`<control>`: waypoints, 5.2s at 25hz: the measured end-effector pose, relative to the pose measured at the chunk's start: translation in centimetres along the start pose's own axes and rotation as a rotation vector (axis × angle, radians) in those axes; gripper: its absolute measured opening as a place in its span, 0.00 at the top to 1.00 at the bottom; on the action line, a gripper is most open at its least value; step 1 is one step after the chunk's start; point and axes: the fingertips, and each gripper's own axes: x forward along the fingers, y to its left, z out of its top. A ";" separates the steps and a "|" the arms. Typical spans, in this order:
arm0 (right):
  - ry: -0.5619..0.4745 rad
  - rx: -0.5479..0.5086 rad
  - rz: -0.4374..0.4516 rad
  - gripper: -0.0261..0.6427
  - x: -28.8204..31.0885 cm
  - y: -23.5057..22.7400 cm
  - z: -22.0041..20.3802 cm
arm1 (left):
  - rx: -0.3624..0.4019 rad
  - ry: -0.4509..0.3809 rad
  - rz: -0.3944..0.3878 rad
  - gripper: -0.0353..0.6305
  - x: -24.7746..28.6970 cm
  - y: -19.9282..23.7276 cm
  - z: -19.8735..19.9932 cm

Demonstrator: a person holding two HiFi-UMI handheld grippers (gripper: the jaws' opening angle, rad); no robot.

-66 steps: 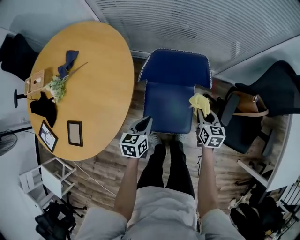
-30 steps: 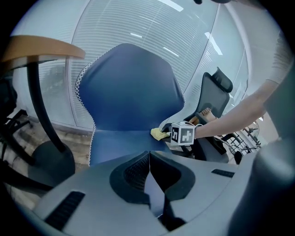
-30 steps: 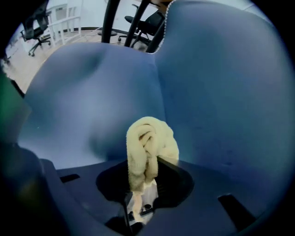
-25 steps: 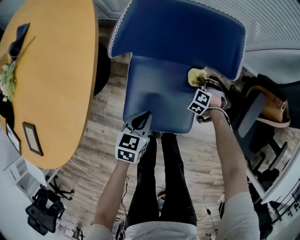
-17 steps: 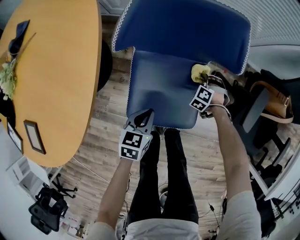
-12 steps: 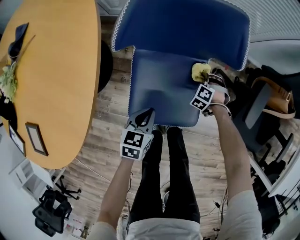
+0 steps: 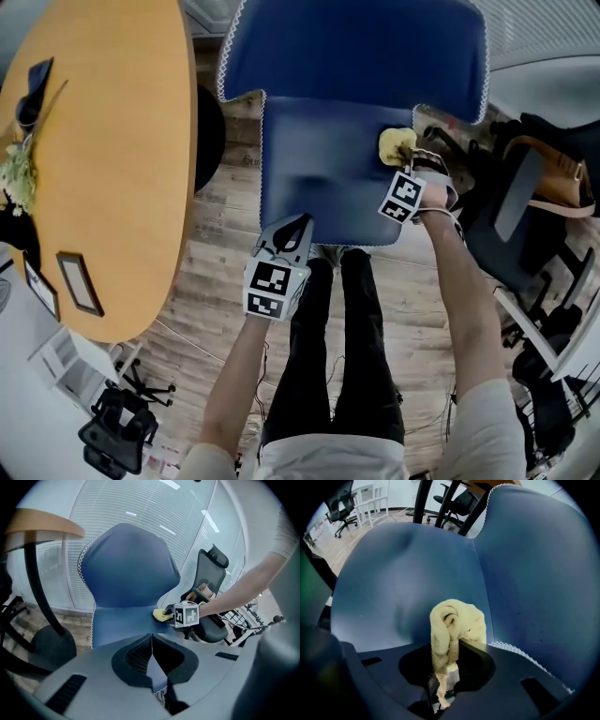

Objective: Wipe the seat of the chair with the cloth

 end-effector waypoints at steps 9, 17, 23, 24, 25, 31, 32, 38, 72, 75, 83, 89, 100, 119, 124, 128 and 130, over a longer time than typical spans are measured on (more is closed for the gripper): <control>0.001 0.009 0.010 0.83 -1.1 2.5 -0.1 | 0.015 0.002 0.003 0.91 -0.7 -0.6 -0.8; -0.015 0.025 0.026 0.83 -2.5 5.8 0.0 | 0.019 0.003 -0.001 0.91 -0.9 -1.4 -1.4; -0.020 0.031 0.034 0.83 -3.6 8.1 0.2 | 0.041 0.005 -0.014 0.91 -0.8 -1.8 -1.4; -0.020 0.036 0.036 0.83 -3.7 8.5 0.2 | 0.046 0.006 -0.018 0.91 -0.7 -1.9 -1.3; -0.018 0.041 0.037 0.83 -3.9 8.8 0.2 | 0.051 0.006 -0.020 0.91 -0.6 -2.0 -1.2; -0.006 0.062 0.048 0.83 -5.1 11.4 0.3 | 0.066 0.012 -0.036 0.91 -0.2 -2.3 -0.6; -0.007 0.064 0.054 0.83 -5.3 12.0 0.4 | 0.068 0.013 -0.038 0.91 -0.1 -2.3 -0.6; -0.010 0.079 0.107 0.83 -7.0 15.8 0.5 | 0.078 0.017 -0.048 0.91 -0.3 -2.3 0.0; -0.182 0.146 0.669 0.82 -11.2 23.4 9.6 | 0.031 -0.001 0.039 0.91 -4.1 2.4 0.5; -0.182 0.135 0.696 0.82 -11.2 23.2 9.5 | 0.024 0.009 0.037 0.91 -3.7 2.2 0.8; -0.164 0.089 0.775 0.81 -10.6 21.9 9.1 | 0.012 0.002 0.077 0.91 -2.7 3.5 3.7; -0.162 0.052 0.762 0.82 -9.1 18.4 9.4 | -0.025 -0.018 0.115 0.91 -2.3 5.0 6.0; -0.168 0.018 0.741 0.83 -6.0 11.4 9.8 | -0.086 -0.013 0.149 0.91 -1.1 6.0 7.5; -0.218 0.151 0.602 0.83 -1.4 -0.1 12.1 | -0.131 -0.001 0.175 0.91 0.6 6.6 7.9; -0.187 0.464 0.573 0.84 -0.1 -2.4 11.6 | -0.137 0.003 0.174 0.91 0.6 6.2 7.6; -0.198 0.791 0.613 0.85 0.4 -3.2 12.0 | -0.154 -0.006 0.178 0.91 0.4 6.1 7.3; -0.196 0.881 0.611 0.86 0.6 -3.5 12.0 | -0.163 -0.010 0.183 0.91 0.2 6.1 7.0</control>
